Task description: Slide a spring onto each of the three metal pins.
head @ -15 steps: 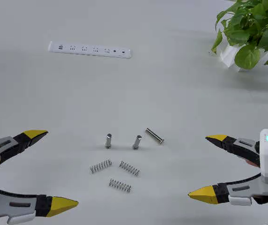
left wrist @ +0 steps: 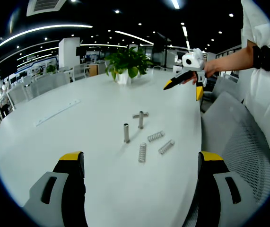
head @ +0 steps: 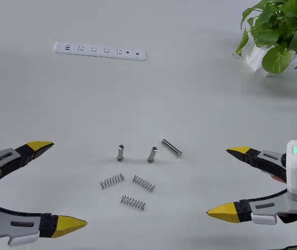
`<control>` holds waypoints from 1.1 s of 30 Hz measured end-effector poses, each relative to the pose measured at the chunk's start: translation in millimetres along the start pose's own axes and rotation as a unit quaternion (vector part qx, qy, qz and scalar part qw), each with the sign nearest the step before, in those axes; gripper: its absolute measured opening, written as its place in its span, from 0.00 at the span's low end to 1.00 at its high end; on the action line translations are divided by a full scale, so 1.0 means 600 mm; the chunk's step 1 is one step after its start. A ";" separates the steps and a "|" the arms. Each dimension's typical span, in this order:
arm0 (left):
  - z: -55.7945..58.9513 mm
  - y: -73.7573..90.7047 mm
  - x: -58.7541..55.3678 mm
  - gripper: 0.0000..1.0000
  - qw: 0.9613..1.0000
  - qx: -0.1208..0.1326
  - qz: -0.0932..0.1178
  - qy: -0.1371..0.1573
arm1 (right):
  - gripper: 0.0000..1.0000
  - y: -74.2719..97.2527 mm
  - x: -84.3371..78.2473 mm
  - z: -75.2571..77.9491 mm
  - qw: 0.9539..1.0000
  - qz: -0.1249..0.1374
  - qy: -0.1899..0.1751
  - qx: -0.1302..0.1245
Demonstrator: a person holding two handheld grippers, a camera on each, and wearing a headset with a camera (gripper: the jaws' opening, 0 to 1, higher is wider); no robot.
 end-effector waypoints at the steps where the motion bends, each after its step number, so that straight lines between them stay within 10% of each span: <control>1: 0.000 0.000 0.000 0.99 1.000 0.000 0.000 0.000 | 0.96 0.000 0.000 0.000 1.000 -0.001 0.000 0.000; 33: -0.011 -0.012 0.005 0.99 1.000 -0.012 0.009 0.006 | 0.86 -0.031 0.059 0.051 1.000 -0.008 0.007 -0.004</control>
Point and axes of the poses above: the centre of the closed fingertips' face, and the gripper's own axes: y roughly backward along the fingers, z roughly to its right, x roughly out of its top, the point moved 9 cm from there along y, roughly backward along the fingers, and after that the axes turned 7 degrees about -x, right-handed, at the moved point
